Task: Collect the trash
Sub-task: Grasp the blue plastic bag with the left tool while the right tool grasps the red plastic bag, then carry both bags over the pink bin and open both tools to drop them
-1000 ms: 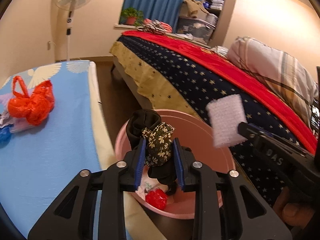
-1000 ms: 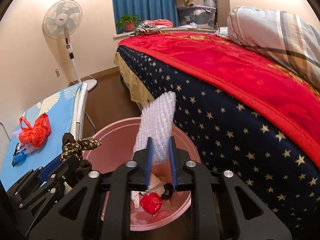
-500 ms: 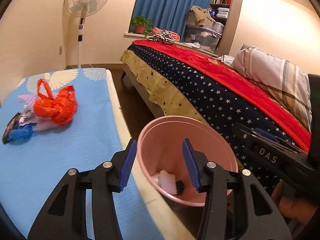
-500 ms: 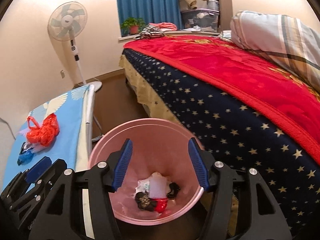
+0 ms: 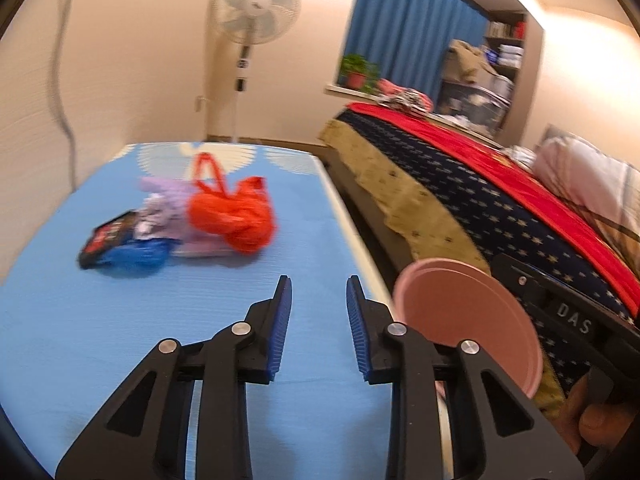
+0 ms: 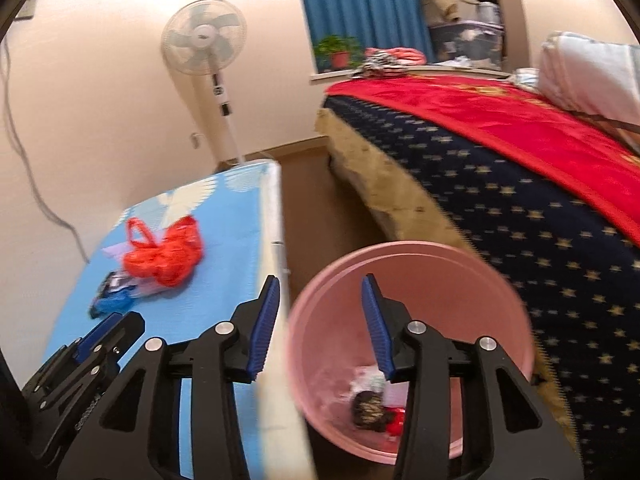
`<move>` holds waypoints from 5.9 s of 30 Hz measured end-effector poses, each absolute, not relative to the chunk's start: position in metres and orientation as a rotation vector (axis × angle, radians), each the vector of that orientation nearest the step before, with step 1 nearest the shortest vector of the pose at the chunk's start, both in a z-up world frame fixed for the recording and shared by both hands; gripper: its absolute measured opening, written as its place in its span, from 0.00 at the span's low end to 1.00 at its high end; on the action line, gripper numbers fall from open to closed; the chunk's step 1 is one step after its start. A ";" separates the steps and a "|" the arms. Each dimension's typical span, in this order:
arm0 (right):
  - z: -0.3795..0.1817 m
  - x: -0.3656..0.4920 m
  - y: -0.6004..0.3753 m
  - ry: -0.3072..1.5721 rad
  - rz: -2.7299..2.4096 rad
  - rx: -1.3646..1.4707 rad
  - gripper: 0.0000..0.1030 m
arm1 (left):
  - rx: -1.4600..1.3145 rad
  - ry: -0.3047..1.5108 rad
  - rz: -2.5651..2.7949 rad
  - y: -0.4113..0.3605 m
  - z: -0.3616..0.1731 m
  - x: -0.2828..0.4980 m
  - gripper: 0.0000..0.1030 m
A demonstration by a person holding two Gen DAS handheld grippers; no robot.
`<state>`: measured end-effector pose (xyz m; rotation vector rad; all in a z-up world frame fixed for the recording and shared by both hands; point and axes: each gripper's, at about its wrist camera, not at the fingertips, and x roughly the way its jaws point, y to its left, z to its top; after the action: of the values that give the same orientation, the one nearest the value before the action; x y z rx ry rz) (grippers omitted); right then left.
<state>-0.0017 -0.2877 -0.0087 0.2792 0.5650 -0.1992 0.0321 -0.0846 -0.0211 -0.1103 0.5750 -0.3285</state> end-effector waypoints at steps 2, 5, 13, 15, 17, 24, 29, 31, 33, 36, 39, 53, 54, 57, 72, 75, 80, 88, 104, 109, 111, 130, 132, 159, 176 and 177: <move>-0.011 0.009 -0.278 0.570 -0.154 0.284 0.39 | -0.121 0.569 -0.285 -0.073 -0.022 0.037 0.28; -0.014 0.022 -0.264 0.577 -0.093 0.287 0.39 | -0.133 0.559 -0.230 -0.056 -0.021 0.044 0.28; -0.025 0.067 -0.231 0.584 0.053 0.332 0.40 | -0.165 0.547 -0.086 -0.014 -0.023 0.071 0.28; -0.027 0.081 -0.222 0.579 0.084 0.333 0.40 | -0.166 0.544 -0.059 -0.005 -0.024 0.079 0.28; -0.030 0.095 -0.216 0.582 0.110 0.342 0.42 | -0.168 0.542 -0.035 0.003 -0.025 0.087 0.28; -0.048 0.136 -0.207 0.624 0.158 0.397 0.60 | -0.177 0.564 0.024 0.026 -0.032 0.116 0.28; -0.062 0.162 -0.197 0.666 0.208 0.439 0.64 | -0.187 0.629 0.037 0.033 -0.042 0.141 0.30; -0.068 0.169 -0.193 0.684 0.226 0.447 0.64 | -0.163 0.660 0.035 0.031 -0.046 0.150 0.39; -0.075 0.176 -0.193 0.707 0.230 0.468 0.64 | -0.148 0.695 0.052 0.029 -0.052 0.156 0.39; -0.080 0.182 -0.194 0.729 0.227 0.489 0.62 | -0.162 0.747 0.077 0.032 -0.060 0.164 0.39; -0.084 0.187 -0.194 0.757 0.242 0.494 0.50 | -0.172 0.775 0.094 0.035 -0.064 0.166 0.32; -0.078 0.166 -0.195 0.754 0.254 0.447 0.18 | -0.279 0.741 0.128 0.058 -0.064 0.143 0.00; -0.077 0.161 -0.196 0.750 0.247 0.448 0.17 | -0.283 0.735 0.130 0.059 -0.063 0.141 0.00; -0.077 0.153 -0.200 0.751 0.229 0.455 0.17 | -0.306 0.724 0.122 0.064 -0.061 0.135 0.00; -0.068 0.121 -0.217 0.731 0.172 0.460 0.17 | -0.410 0.808 -0.046 0.038 -0.077 0.148 0.45; -0.066 0.117 -0.219 0.735 0.167 0.448 0.17 | -0.434 0.823 -0.026 0.042 -0.083 0.149 0.38; -0.062 0.107 -0.222 0.743 0.160 0.439 0.17 | -0.433 0.845 -0.040 0.042 -0.085 0.147 0.00; -0.030 0.080 -0.221 0.711 0.150 0.378 0.17 | -0.352 0.766 -0.032 0.036 -0.050 0.114 0.00; 0.005 0.008 -0.241 0.658 0.065 0.271 0.17 | -0.227 0.678 -0.161 0.003 -0.002 0.044 0.00; 0.014 -0.008 -0.257 0.630 0.013 0.290 0.17 | -0.173 0.647 -0.216 -0.019 0.005 0.023 0.00; 0.016 -0.014 -0.261 0.622 -0.005 0.285 0.17 | -0.166 0.643 -0.227 -0.024 0.007 0.019 0.00; 0.020 -0.043 -0.298 0.582 -0.172 0.266 0.17 | -0.139 0.614 -0.328 -0.064 0.008 0.004 0.00; 0.020 -0.043 -0.300 0.581 -0.182 0.264 0.17 | -0.136 0.610 -0.337 -0.067 0.009 0.004 0.00; 0.006 -0.041 -0.321 0.583 -0.317 0.274 0.17 | -0.091 0.607 -0.430 -0.113 -0.003 0.011 0.00; -0.001 -0.045 -0.353 0.587 -0.422 0.289 0.17 | -0.059 0.609 -0.527 -0.156 -0.009 0.013 0.00; -0.001 -0.045 -0.354 0.587 -0.427 0.290 0.17 | -0.059 0.613 -0.532 -0.158 -0.010 0.014 0.00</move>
<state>-0.0454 -0.3542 -0.0013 0.2904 0.5869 -0.4273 0.0143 -0.1584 -0.0103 -0.0586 0.6128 -0.5323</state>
